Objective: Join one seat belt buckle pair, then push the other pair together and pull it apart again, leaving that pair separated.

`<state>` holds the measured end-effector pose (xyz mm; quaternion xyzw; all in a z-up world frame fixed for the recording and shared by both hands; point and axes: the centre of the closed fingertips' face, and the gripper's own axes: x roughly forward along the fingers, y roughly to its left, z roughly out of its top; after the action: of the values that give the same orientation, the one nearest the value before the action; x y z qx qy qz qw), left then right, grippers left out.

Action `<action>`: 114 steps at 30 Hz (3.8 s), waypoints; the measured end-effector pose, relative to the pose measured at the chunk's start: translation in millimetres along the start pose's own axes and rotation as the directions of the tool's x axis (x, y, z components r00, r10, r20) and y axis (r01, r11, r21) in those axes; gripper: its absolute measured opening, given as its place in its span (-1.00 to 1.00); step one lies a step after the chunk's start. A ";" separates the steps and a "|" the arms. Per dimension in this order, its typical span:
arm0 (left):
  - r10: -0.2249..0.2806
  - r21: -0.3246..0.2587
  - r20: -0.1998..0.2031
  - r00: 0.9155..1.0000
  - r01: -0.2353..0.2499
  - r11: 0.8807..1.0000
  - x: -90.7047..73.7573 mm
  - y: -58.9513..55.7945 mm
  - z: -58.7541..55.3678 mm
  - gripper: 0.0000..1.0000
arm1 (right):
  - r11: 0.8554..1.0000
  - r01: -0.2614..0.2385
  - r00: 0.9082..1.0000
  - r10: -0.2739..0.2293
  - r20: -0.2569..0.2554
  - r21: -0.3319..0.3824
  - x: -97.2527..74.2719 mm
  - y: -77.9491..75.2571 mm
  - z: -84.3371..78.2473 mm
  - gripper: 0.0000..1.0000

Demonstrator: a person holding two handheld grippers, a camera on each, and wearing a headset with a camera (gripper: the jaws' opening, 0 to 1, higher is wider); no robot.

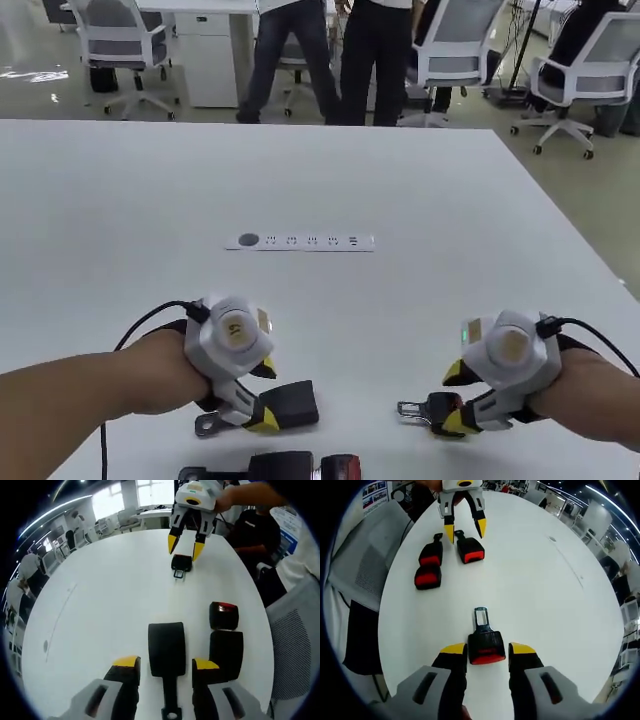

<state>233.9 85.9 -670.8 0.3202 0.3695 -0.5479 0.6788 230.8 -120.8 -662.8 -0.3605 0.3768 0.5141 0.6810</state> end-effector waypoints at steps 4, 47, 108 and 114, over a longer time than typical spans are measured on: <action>-0.017 0.002 0.000 1.000 0.017 1.000 4.6 -1.2 2.9 -0.18 | 1.000 -0.021 1.000 0.021 -0.012 -0.007 3.2 -1.0 -8.2 -0.39; -0.119 0.117 -0.082 0.989 0.128 0.985 22.3 -6.1 -9.2 -0.34 | 0.994 -0.095 0.995 0.093 -0.034 -0.047 29.7 6.6 -2.3 -0.38; -0.132 0.122 -0.066 0.989 0.139 0.983 23.4 -6.4 -8.5 -0.36 | 0.985 -0.146 0.984 0.155 0.090 -0.095 79.4 32.5 102.6 -0.41; -0.131 0.125 -0.064 0.989 0.138 0.982 23.7 -5.8 -8.3 -0.36 | 0.984 -0.146 0.983 0.157 0.096 -0.105 85.5 33.1 111.2 -0.42</action>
<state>230.0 79.7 -695.5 0.3527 0.3726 -0.6062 0.6077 230.5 20.4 -691.1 -0.3365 0.3418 0.6003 0.6400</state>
